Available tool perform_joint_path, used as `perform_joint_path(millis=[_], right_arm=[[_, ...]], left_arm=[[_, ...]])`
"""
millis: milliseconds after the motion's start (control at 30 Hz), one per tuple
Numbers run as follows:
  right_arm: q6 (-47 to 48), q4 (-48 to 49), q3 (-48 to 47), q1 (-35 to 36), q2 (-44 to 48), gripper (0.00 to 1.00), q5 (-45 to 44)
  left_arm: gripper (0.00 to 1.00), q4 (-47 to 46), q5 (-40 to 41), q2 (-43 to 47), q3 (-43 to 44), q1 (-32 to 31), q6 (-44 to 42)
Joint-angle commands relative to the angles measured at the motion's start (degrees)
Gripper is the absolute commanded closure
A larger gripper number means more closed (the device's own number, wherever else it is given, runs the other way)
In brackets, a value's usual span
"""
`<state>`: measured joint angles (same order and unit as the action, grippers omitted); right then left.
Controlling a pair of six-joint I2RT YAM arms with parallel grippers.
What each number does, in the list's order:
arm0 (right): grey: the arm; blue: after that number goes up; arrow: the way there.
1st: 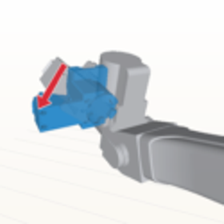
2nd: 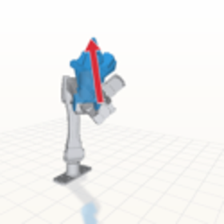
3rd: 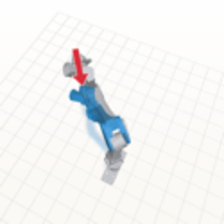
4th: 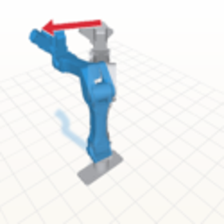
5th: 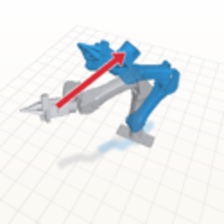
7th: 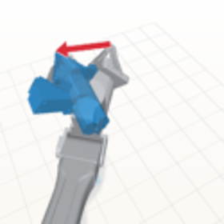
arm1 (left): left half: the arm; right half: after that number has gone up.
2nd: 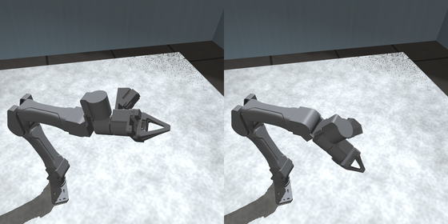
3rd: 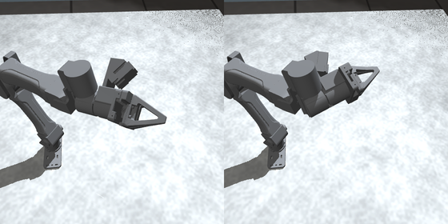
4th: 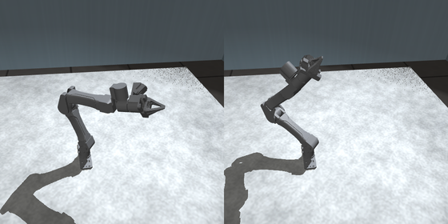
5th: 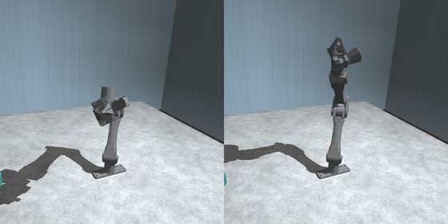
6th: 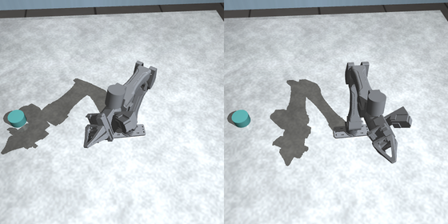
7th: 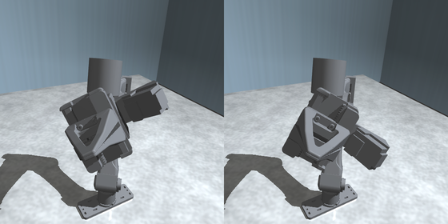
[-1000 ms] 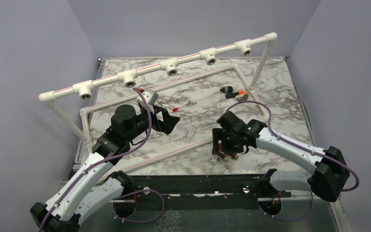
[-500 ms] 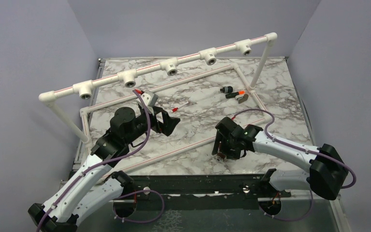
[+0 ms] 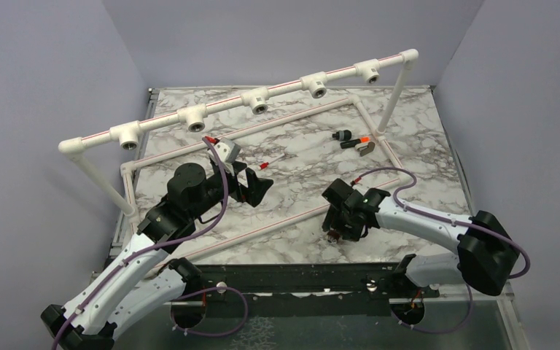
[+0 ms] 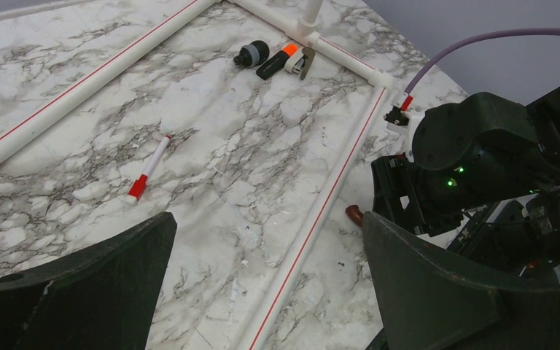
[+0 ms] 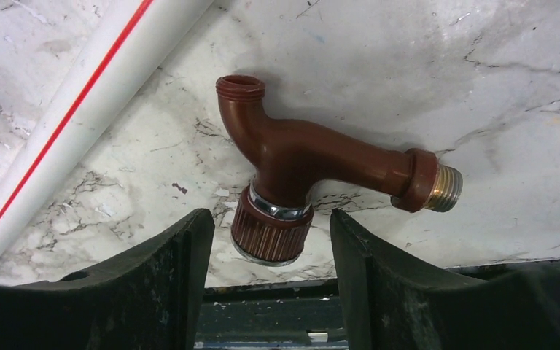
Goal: Install the water faucets
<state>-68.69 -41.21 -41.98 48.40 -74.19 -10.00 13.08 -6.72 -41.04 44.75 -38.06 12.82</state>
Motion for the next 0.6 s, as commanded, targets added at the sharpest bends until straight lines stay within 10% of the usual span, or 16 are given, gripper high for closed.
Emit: perform_joint_path(millis=[0,567], right_arm=[[-2.4,0.9,0.5,0.5,-1.2,0.36,-3.1],[-2.1,3.2,2.7,1.2,-2.2,0.65,-1.7]], left_arm=[[0.01,0.6,1.4,0.8,-0.4,-0.5,-0.5],[0.01,0.6,2.0,0.0,-0.4,-0.9,-0.4]])
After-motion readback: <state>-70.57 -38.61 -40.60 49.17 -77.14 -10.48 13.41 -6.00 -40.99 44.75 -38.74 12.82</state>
